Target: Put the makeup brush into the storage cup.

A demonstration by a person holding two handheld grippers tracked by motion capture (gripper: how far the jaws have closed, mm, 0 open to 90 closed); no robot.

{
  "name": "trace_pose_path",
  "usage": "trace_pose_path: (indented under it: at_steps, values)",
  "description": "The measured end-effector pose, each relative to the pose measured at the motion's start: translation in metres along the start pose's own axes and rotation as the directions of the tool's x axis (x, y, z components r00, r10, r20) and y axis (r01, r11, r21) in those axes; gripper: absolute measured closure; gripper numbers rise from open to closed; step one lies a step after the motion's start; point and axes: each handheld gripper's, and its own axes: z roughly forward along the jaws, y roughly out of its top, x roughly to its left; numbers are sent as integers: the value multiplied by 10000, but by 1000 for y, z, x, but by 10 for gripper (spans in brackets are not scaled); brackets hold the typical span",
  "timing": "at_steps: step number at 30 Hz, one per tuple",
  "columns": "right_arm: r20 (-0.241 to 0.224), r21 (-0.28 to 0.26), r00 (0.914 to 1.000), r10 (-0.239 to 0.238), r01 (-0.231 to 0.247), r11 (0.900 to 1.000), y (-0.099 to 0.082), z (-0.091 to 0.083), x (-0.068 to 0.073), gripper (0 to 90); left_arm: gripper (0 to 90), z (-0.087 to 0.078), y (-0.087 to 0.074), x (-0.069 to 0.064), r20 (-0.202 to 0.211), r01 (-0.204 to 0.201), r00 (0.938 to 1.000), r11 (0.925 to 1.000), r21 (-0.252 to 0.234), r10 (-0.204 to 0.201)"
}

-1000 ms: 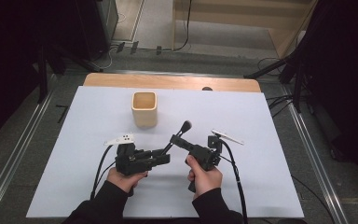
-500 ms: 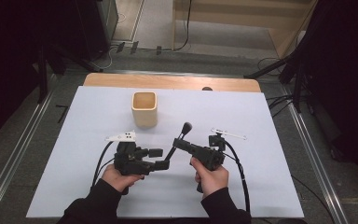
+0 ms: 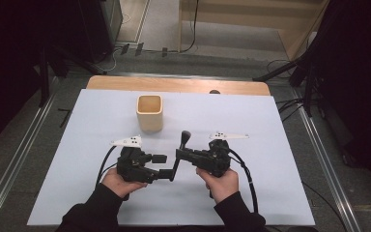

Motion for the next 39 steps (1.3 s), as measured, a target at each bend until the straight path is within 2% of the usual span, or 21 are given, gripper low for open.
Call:
trace_pose_path:
  at_steps: [1,5,8,11,13,15,16,18,24,28,29,30,31,32,34,37,39]
  values:
    - [78,-12,9994,-327,327,9995,0,1,0,782,237,0,0,0,19,-55,10000,10000,-23,55]
    - [-204,172,9948,-1002,1006,9948,0,2,1,782,246,1,1,0,46,-261,9997,9994,210,260]
    - [-401,261,9854,-1656,1667,9857,0,4,2,782,278,2,0,0,14,-435,9991,9982,418,435]
    - [-685,266,9778,-1980,2002,9794,0,5,3,782,314,2,1,0,91,-628,9980,9962,606,624]
    - [-970,302,9683,-2302,2341,9718,-1,6,4,782,338,3,1,0,136,-836,9965,9937,743,828]
    - [-1373,295,9488,-2846,2911,9562,-2,6,5,781,366,3,0,0,153,-965,9953,9917,848,956]
    - [-1337,225,9388,-3176,3232,9461,-3,6,6,782,380,3,0,0,177,-1012,9948,9909,886,1000]
    - [-1411,154,9257,-3510,3565,9342,-4,5,8,781,407,4,-1,-1,184,-1121,9937,9885,1015,1108]
    - [-1547,-5,9040,-3986,4034,9150,-5,5,10,782,482,6,-2,-4,281,-1623,9867,9795,1192,1601]
    - [-1636,-3,8899,-4258,4316,9021,-6,7,11,781,435,7,-3,-3,201,-1789,9839,9755,1283,1777]
    - [-1616,-12,8861,-4343,4400,8980,-6,8,12,782,428,7,-3,-2,172,-1913,9815,9738,1233,1907]
    - [-1688,-62,8784,-4471,4526,8917,-6,9,12,782,431,7,-3,-2,190,-2029,9792,9719,1192,2021]
    - [-1689,-48,8753,-4531,4589,8885,-6,10,12,781,437,7,-4,-3,251,-2084,9780,9721,1076,2069]
    - [-1718,-88,8653,-4709,4767,8790,-6,11,12,782,459,6,-4,-3,284,-2145,9767,9702,1127,2126]
    - [-1740,-202,8528,-4925,4969,8676,-5,11,12,782,484,5,-4,-2,283,-2162,9763,9696,1146,2143]
    - [-1909,-279,8494,-4920,4963,8677,-5,10,12,781,523,2,-3,-3,316,-2113,9774,9715,1071,2091]
    - [-1916,-231,8482,-4938,4991,8662,-6,11,11,781,550,0,-3,-4,377,-2183,9757,9716,913,2157]
